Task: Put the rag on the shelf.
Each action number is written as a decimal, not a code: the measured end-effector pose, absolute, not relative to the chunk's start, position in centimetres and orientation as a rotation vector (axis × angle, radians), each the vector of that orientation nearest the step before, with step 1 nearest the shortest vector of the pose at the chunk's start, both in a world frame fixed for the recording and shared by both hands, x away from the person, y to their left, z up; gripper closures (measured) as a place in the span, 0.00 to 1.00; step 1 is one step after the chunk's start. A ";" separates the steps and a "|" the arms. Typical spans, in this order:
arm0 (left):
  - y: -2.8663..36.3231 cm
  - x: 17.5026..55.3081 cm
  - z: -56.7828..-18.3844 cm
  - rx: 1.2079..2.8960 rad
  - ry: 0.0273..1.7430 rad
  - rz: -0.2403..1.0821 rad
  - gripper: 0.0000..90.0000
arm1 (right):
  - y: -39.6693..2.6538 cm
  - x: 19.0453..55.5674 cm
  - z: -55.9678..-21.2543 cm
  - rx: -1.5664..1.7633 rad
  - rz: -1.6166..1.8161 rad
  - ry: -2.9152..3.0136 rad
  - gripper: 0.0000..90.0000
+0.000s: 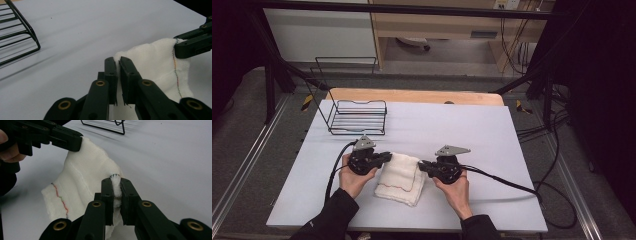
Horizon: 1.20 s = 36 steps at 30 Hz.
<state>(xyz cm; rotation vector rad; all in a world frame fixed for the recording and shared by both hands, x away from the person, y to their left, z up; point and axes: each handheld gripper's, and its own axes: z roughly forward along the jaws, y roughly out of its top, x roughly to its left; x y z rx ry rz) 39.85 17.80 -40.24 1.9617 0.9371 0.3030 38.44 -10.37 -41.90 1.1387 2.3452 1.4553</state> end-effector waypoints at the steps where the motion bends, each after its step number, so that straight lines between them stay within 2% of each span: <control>1: 17.9 39.7 -40.1 1.953 0.938 0.304 0.93 | -10.3 38.4 -41.8 1.135 1.464 2.341 0.92; 14: 18.1 38.1 -38.4 1.885 0.876 0.375 0.93 | -10.9 37.6 -40.0 1.061 1.536 2.259 0.92; 36: 18.1 36.7 -36.2 1.805 0.824 0.413 0.93 | -11.4 36.5 -37.3 0.957 1.568 2.180 0.92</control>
